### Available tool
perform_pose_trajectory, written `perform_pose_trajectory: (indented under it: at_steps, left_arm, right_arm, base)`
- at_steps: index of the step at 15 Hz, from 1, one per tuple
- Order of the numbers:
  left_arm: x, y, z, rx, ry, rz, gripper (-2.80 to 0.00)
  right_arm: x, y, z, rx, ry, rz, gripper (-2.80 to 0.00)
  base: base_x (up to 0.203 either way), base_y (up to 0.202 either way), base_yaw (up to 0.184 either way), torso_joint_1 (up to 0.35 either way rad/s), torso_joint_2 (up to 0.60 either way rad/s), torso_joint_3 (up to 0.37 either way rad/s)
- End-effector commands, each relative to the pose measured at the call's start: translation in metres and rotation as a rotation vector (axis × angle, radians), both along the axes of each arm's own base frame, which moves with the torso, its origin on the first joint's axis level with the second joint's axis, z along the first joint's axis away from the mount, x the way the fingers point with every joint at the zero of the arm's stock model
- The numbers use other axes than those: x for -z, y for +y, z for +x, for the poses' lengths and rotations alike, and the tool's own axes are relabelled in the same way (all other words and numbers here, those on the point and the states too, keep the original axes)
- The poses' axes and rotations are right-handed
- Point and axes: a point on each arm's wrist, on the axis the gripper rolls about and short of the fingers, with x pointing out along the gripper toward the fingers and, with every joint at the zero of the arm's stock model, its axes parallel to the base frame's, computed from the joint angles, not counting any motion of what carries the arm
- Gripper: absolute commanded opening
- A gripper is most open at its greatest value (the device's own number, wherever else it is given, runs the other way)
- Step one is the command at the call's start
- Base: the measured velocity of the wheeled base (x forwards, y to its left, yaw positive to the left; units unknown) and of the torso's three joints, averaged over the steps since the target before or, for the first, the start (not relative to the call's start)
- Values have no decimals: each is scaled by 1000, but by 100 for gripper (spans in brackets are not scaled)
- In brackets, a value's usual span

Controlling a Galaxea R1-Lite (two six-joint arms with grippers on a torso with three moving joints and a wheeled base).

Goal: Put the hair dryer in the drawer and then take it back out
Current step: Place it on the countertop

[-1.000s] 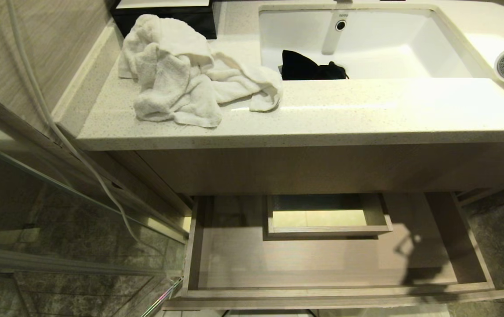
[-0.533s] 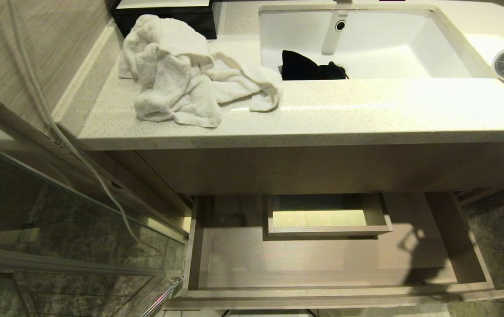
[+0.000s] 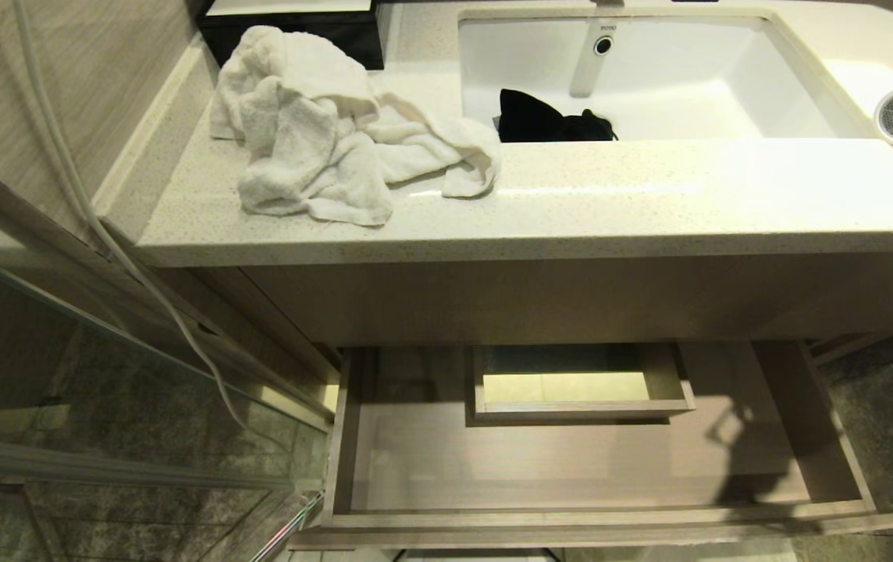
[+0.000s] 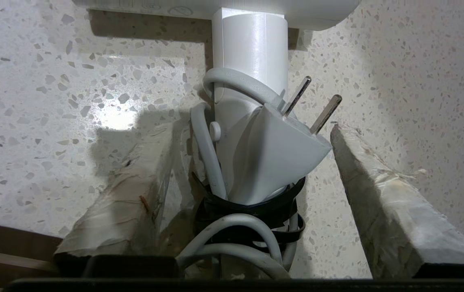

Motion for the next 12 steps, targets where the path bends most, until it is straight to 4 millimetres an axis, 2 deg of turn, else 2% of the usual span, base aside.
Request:
perform_pose_trajectory:
  at_steps: [1, 5, 6, 9, 12]
  left_arm:
    - [0, 0, 0, 0, 0, 0, -280]
    - [0, 0, 0, 0, 0, 0, -280]
    - [0, 0, 0, 0, 1, 0, -280]
    - [0, 0, 0, 0, -2, 0, -280]
    - [0, 0, 0, 0, -2, 0, -280]
  right_arm:
    - [-15, 12, -14, -2, -28, -26, 0]
    - [-39, 38, -53, -6, -62, -47, 0]
    - [-40, 41, -60, -8, -59, -41, -280]
    - [-43, 66, -88, 3, -57, -41, -280]
    - [-30, 92, -115, 34, -6, 29, -280]
  base:
    - [0, 0, 0, 0, 0, 0]
    - [0, 0, 0, 0, 0, 0]
    - [0, 0, 0, 0, 0, 0]
    - [0, 0, 0, 0, 0, 0]
    - [0, 0, 0, 0, 0, 0]
